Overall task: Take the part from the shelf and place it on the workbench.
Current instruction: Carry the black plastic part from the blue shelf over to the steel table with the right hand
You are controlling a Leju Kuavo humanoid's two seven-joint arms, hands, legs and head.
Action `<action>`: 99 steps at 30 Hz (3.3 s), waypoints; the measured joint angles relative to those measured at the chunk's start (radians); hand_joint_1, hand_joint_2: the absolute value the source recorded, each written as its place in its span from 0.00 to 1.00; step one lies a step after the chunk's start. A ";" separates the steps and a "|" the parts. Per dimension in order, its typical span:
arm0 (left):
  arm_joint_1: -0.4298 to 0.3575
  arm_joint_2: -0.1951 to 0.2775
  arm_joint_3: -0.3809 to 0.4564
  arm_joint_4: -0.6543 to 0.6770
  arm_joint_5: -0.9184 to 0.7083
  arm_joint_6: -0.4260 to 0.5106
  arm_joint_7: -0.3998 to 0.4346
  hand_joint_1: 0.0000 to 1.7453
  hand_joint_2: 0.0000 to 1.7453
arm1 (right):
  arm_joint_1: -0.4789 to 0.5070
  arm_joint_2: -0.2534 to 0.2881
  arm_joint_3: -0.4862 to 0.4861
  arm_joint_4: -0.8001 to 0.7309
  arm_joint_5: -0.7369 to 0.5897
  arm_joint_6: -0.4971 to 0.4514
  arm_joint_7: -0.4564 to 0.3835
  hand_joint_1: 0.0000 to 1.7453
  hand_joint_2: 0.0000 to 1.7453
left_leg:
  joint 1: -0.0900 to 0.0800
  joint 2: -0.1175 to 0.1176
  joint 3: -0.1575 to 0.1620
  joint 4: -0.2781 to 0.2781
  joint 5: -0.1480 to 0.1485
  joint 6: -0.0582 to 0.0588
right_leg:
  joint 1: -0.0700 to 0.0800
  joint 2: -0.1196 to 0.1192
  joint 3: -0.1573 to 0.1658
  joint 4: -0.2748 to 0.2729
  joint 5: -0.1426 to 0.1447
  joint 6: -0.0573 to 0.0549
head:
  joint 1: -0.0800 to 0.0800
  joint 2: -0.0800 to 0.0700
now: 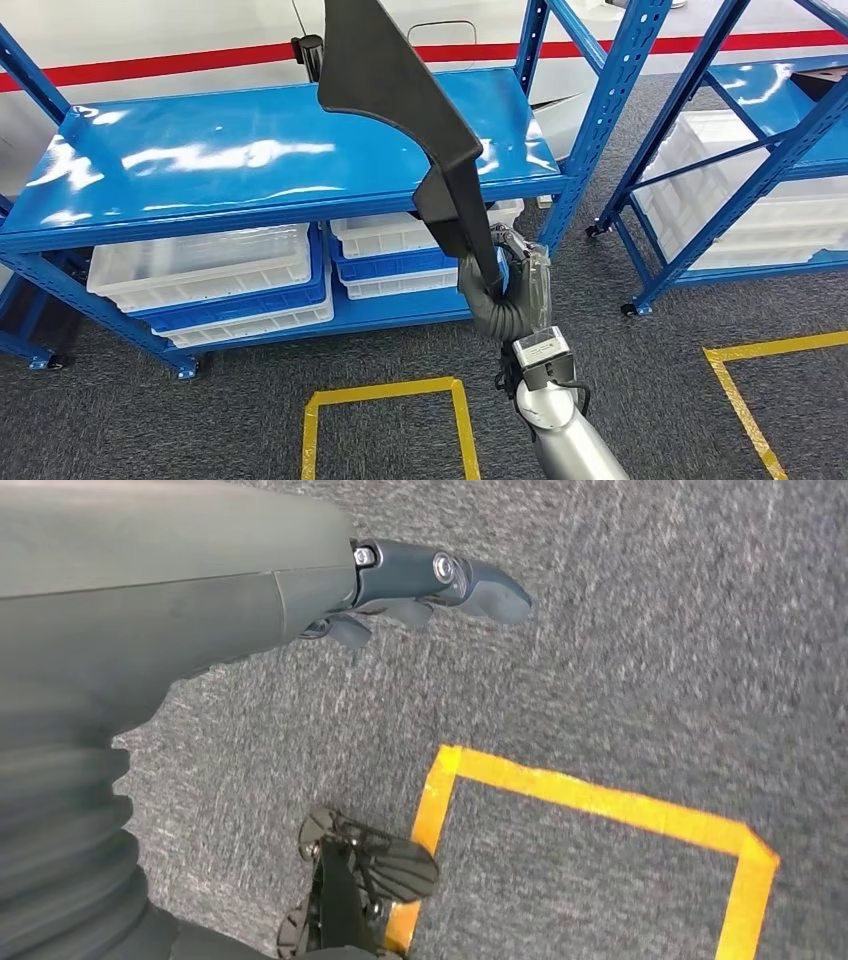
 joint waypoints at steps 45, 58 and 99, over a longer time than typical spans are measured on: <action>0.003 -0.030 0.001 0.002 -0.014 0.094 -0.002 0.00 1.00 | 0.010 0.004 -0.008 0.047 0.064 0.034 -0.034 0.98 1.00 | -0.009 -0.049 -0.057 -0.026 0.071 0.041 | 0.002 0.027 0.010 0.053 -0.066 0.025 | 0.007 0.000; 0.010 -0.014 0.000 0.002 -0.026 0.045 -0.043 0.00 1.00 | 0.045 0.008 -0.009 0.037 0.090 0.011 -0.029 0.98 1.00 | 0.009 0.005 -0.177 0.243 -0.051 -0.021 | 0.001 -0.041 0.039 -0.015 -0.030 -0.026 | -0.005 0.000; 0.013 -0.001 -0.012 0.004 -0.053 -0.066 -0.047 0.00 1.00 | 0.101 0.010 -0.019 -0.029 0.105 0.021 -0.025 0.98 1.00 | -0.004 0.008 -0.038 -0.043 0.072 0.053 | 0.018 -0.042 0.002 0.089 -0.102 -0.013 | 0.000 0.000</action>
